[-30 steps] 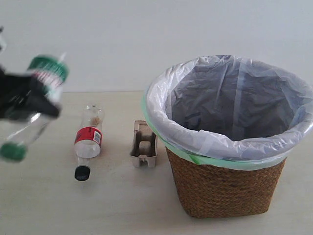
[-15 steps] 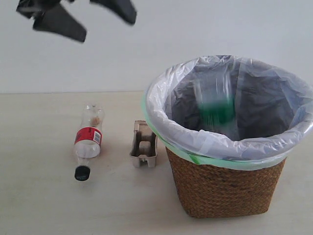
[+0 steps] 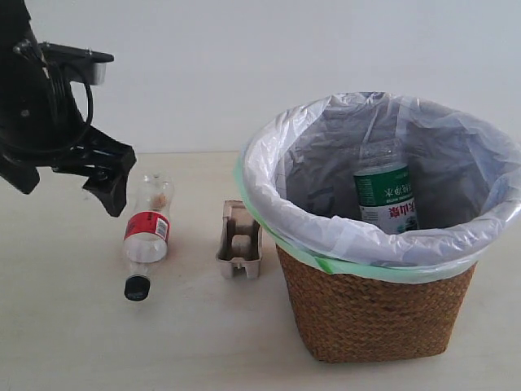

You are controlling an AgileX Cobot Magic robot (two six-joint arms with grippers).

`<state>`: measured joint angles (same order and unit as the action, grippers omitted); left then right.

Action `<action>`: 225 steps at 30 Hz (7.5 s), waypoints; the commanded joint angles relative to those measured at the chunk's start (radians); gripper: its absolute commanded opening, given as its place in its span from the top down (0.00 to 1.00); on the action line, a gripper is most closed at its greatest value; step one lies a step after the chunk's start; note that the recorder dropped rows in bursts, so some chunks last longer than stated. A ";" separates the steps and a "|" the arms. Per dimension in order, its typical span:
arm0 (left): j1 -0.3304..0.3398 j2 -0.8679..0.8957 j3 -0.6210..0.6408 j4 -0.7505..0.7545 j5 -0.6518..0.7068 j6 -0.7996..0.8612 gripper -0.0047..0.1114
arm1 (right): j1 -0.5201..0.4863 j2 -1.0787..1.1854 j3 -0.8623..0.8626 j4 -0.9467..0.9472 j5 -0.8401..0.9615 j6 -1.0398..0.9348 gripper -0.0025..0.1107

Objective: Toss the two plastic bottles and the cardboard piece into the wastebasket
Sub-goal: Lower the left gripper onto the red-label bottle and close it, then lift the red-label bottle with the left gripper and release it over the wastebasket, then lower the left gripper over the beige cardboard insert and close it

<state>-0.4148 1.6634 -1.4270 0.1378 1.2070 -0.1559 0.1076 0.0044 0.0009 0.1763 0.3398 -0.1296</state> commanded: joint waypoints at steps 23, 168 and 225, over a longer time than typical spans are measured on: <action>0.067 0.325 -0.080 0.019 -0.376 -0.143 0.13 | -0.005 -0.004 -0.001 -0.005 -0.005 -0.004 0.98; 0.091 0.332 0.002 -0.507 -0.459 0.353 0.19 | -0.005 -0.004 -0.001 -0.005 -0.005 -0.004 0.98; -0.059 0.488 -0.062 -0.601 -0.697 0.407 0.19 | -0.005 -0.004 -0.001 -0.005 -0.005 -0.004 0.98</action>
<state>-0.4659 2.1519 -1.4842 -0.4554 0.5255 0.2415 0.1076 0.0044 0.0009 0.1763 0.3398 -0.1296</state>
